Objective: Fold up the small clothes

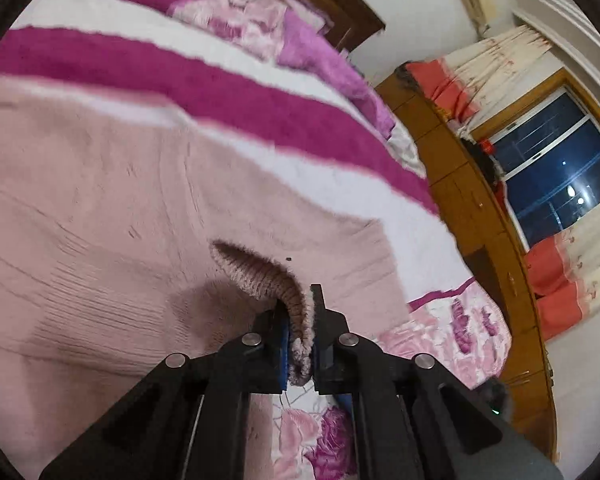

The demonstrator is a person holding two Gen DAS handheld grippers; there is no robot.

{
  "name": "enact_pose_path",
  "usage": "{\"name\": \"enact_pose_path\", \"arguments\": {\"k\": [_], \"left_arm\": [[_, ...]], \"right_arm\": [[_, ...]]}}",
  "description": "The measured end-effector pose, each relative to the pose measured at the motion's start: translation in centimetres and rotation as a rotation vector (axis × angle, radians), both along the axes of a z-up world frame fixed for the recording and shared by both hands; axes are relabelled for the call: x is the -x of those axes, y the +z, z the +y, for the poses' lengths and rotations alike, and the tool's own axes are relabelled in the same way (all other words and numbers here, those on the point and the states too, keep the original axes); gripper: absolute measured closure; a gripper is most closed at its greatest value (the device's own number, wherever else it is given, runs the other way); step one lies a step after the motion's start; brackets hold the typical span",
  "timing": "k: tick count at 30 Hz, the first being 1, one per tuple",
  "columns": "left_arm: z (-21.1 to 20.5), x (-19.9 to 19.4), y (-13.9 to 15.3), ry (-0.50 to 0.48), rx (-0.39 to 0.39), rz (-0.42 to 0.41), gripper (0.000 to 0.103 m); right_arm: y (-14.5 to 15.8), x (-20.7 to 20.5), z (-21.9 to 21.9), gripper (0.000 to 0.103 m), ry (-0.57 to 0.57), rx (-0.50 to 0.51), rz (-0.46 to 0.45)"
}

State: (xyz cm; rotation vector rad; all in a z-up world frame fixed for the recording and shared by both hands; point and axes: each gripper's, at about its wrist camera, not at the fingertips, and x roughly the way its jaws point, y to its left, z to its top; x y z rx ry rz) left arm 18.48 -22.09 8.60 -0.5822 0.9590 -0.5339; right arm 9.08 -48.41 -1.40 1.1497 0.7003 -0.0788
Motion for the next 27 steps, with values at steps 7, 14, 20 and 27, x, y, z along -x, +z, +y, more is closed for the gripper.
{"name": "enact_pose_path", "arguments": {"k": [7,14,20,27], "left_arm": [[4.9,1.0,2.2,0.044,-0.1,-0.044,0.103],[11.2,1.8,2.7,0.082,-0.115,-0.041,0.103],[15.2,2.8,3.2,0.088,-0.153,-0.049,0.103],[20.7,3.5,3.3,0.114,-0.171,-0.026,0.103]], "right_arm": [[1.4,-1.4,1.7,0.064,0.134,0.223,0.04],[3.0,-2.3,4.2,0.047,0.196,0.351,0.05],[3.9,-3.6,6.6,0.043,0.238,0.383,0.033],[5.6,-3.5,8.4,0.043,0.181,0.588,0.068]]}}
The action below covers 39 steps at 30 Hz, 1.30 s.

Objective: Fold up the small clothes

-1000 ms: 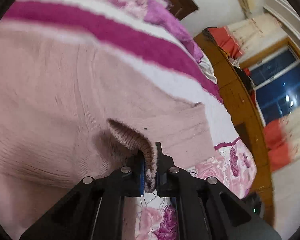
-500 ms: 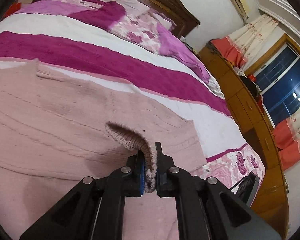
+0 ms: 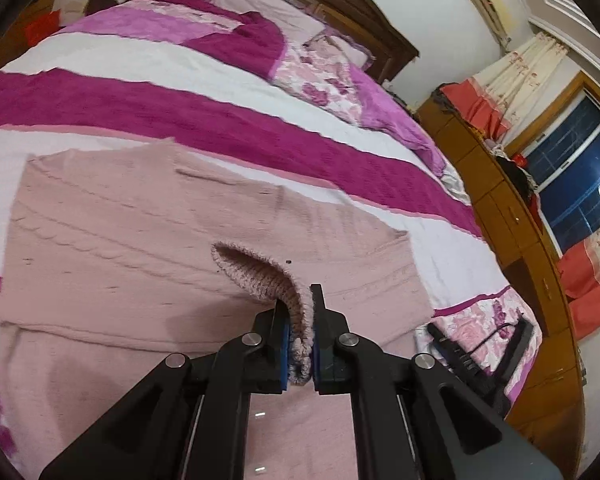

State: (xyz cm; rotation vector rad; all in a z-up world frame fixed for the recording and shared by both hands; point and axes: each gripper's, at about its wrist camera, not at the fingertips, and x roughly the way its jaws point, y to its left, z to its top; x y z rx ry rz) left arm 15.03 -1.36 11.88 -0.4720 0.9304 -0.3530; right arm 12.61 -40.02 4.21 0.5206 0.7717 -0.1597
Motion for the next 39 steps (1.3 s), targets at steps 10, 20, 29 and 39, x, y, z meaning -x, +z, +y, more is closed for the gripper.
{"name": "enact_pose_path", "arguments": {"k": [10,20,29,39], "left_arm": [[5.2,-0.3,-1.5,0.052,-0.033,0.036,0.103],[6.4,-3.6,-1.5,0.068,-0.129,0.014,0.103],[7.6,-6.2,-2.4,0.091,-0.301,0.033,0.103],[7.8,-6.3,-7.5,0.096,-0.377,0.121,0.103]], "right_arm": [[1.9,-0.2,-1.7,0.043,-0.043,0.0,-0.051],[-0.1,-2.6,0.9,0.043,0.038,0.043,0.026],[-1.2,-2.5,-0.4,0.043,0.008,-0.042,0.028],[-0.5,-2.2,0.6,0.043,-0.019,0.035,-0.013]]}}
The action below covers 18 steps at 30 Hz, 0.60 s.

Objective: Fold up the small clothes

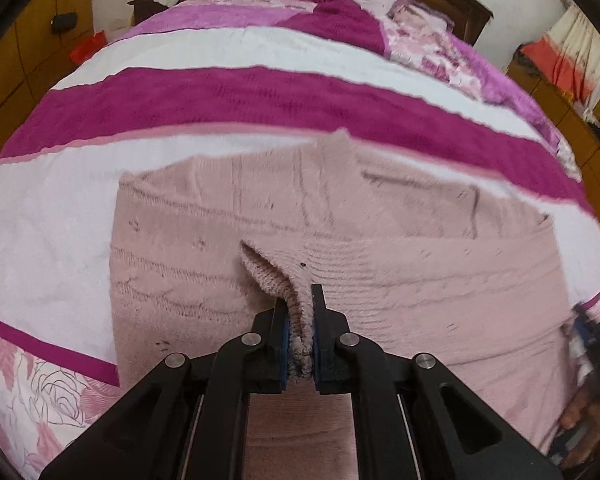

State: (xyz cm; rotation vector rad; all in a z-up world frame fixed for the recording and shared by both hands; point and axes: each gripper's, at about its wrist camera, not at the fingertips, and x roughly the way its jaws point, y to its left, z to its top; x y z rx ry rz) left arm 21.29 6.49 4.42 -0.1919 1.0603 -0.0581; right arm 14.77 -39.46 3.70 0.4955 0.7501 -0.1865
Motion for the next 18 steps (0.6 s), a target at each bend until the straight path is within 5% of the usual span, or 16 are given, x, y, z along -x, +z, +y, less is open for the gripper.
{"name": "enact_pose_path", "arguments": {"k": [2,5,7,11,13,16,18], "left_arm": [[-0.1,0.1,-0.7,-0.01,-0.021,0.011,0.103],[-0.5,0.2,-1.5,-0.031,-0.068,0.027,0.103],[-0.7,0.3,-1.7,-0.026,-0.094,0.027,0.103],[-0.9,2.1,-0.5,0.022,-0.192,-0.007,0.101],[-0.4,4.9,0.9,0.049,-0.092,-0.04,0.101],[1.0,10.1,2.3,0.033,0.189,-0.139,0.097],[1.8,13.6,2.2,0.024,0.28,-0.192,0.097]], "right_arm": [[1.4,0.5,1.3,0.043,-0.014,0.1,-0.05],[1.7,-0.7,5.5,0.04,0.084,0.407,-0.04],[-1.6,-3.2,7.0,0.041,0.186,0.394,0.165],[-0.6,-2.1,6.9,0.04,0.139,0.402,0.134],[0.0,-0.8,6.8,0.039,0.125,0.37,0.114],[1.0,1.0,7.5,0.039,0.102,0.38,0.117],[1.8,2.2,8.5,0.039,0.093,0.41,0.106]]}}
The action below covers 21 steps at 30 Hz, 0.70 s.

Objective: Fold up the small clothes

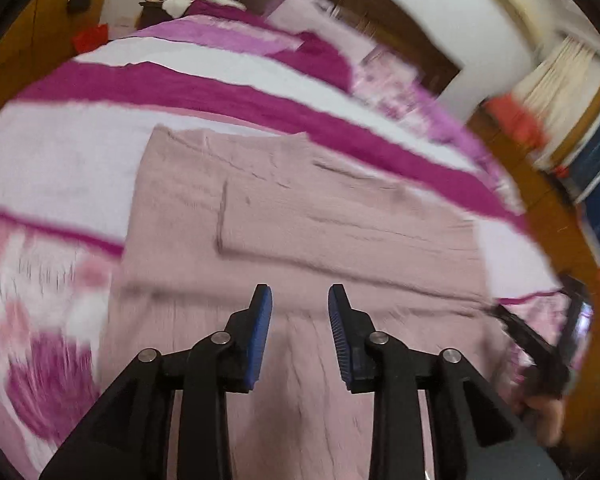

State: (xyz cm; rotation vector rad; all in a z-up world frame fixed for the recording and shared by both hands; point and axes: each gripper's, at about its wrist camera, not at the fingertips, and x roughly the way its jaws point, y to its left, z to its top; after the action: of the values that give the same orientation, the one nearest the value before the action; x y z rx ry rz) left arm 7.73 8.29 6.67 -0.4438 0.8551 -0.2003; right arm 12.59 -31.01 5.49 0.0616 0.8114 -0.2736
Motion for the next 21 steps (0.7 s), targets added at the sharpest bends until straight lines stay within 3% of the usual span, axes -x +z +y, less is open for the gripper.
{"name": "enact_pose_path", "arguments": {"k": [5,8,11,13,16,19,21], "left_arm": [[2.5,4.0,-1.9,0.045,0.068,0.069,0.097],[4.0,6.3,-2.6,0.13,0.004,0.093,0.097],[4.8,8.0,-2.8,0.148,0.052,0.103,0.093],[4.1,9.2,-2.5,0.147,-0.02,0.082,0.087],[2.2,10.5,-2.1,0.12,-0.169,0.069,0.087],[1.4,12.0,-1.5,0.118,-0.204,0.063,0.087],[1.5,13.4,-0.7,0.126,-0.235,0.014,0.087]], "right_arm": [[2.8,3.3,3.1,0.039,0.055,-0.045,-0.04],[3.9,5.4,5.1,0.039,0.11,-0.068,-0.059],[3.9,7.5,6.9,0.039,0.18,-0.063,-0.049],[3.3,8.5,7.5,0.039,0.223,-0.043,-0.031],[2.5,9.6,7.5,0.039,0.232,-0.005,0.011],[2.7,10.6,6.0,0.039,0.208,-0.038,0.004],[2.6,11.0,4.7,0.039,0.186,-0.073,0.006]]}}
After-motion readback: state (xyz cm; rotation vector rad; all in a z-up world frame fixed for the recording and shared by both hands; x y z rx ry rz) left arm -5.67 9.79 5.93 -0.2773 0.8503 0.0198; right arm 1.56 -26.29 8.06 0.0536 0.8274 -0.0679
